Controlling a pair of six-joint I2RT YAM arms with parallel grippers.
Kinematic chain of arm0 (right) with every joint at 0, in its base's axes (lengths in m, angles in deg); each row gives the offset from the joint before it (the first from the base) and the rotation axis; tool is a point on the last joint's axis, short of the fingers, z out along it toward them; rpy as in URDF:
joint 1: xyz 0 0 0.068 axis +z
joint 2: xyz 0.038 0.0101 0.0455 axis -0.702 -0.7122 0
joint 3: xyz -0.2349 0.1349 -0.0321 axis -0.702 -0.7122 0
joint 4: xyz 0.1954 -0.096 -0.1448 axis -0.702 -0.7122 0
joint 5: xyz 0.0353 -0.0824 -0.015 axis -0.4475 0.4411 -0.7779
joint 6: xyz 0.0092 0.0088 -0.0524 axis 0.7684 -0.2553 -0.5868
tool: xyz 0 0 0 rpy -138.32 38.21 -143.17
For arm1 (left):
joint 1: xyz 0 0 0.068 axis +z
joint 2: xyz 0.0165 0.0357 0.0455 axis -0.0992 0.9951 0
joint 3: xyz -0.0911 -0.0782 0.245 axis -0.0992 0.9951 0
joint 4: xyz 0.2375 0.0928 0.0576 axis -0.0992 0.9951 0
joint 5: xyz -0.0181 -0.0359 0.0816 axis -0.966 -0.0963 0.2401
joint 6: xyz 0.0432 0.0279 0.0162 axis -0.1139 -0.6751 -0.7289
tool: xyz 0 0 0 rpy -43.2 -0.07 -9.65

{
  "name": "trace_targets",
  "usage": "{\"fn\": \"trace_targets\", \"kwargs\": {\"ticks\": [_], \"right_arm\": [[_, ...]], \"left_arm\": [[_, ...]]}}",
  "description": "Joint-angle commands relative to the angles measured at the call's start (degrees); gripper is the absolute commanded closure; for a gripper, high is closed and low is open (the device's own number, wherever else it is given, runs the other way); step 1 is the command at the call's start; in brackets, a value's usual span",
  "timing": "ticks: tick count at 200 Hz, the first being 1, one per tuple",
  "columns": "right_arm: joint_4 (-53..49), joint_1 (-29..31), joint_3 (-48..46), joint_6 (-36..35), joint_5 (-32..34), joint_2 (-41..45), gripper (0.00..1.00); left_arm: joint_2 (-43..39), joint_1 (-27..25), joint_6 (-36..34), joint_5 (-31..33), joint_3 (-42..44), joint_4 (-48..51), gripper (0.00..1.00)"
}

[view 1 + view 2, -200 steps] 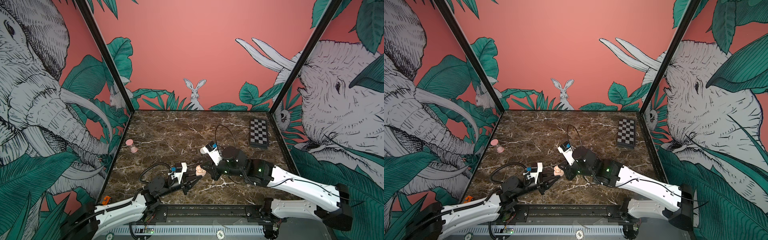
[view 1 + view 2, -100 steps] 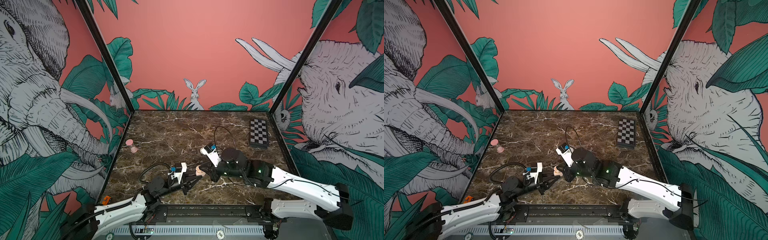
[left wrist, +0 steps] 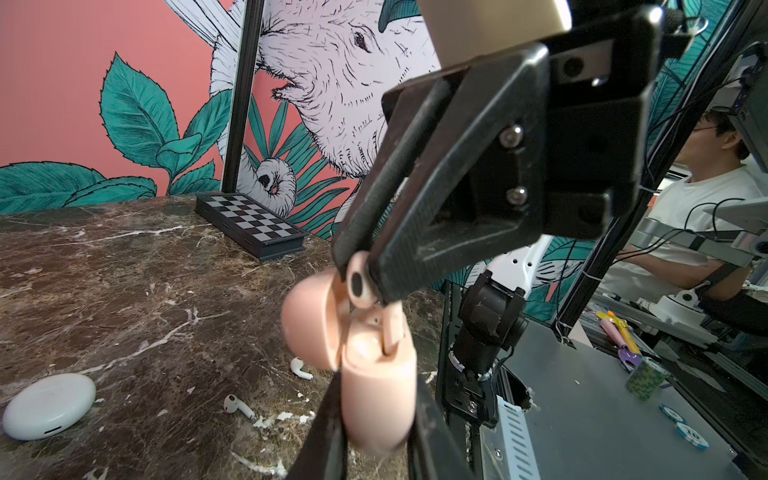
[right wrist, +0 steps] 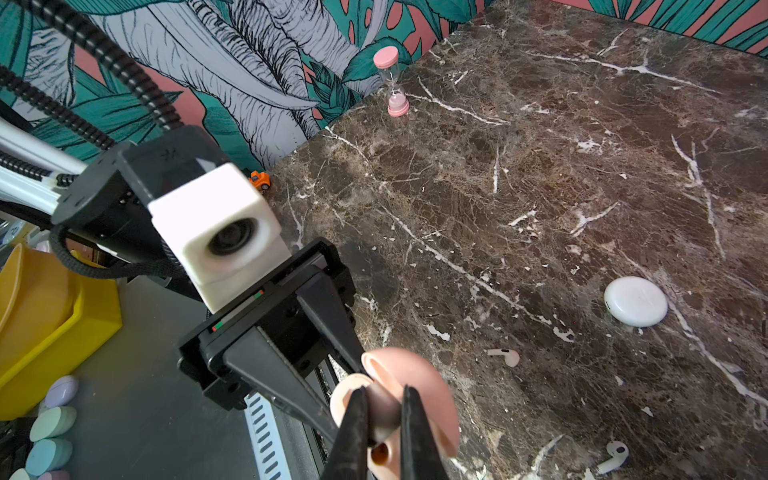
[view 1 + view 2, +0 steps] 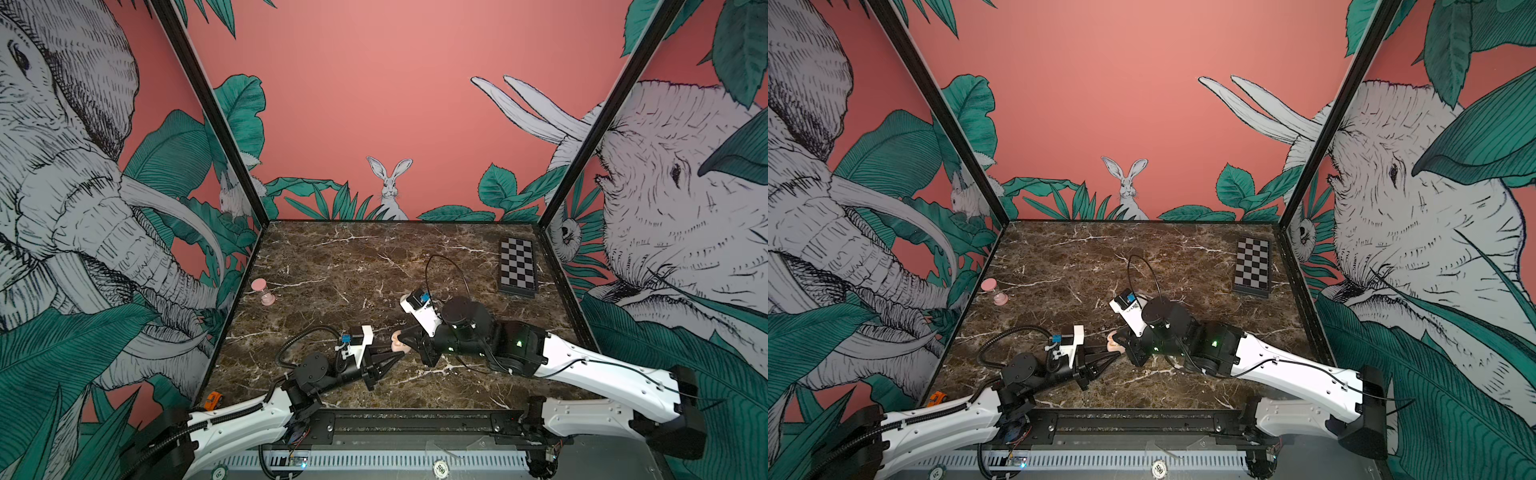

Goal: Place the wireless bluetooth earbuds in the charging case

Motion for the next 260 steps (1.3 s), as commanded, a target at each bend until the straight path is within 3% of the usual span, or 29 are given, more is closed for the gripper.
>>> {"fn": "trace_targets", "kwargs": {"ticks": [1,260], "right_arm": [[-0.1,0.5,0.3,-1.4,-0.1,0.3,0.92],[0.3,1.2,0.5,-1.5,-3.0,-0.4,0.84]], "left_arm": [[-0.5,-0.3,-0.6,-0.5,0.4,-2.6,1.00],[0.2,-0.4,-1.3,-0.6,-0.2,-1.9,1.00]]}}
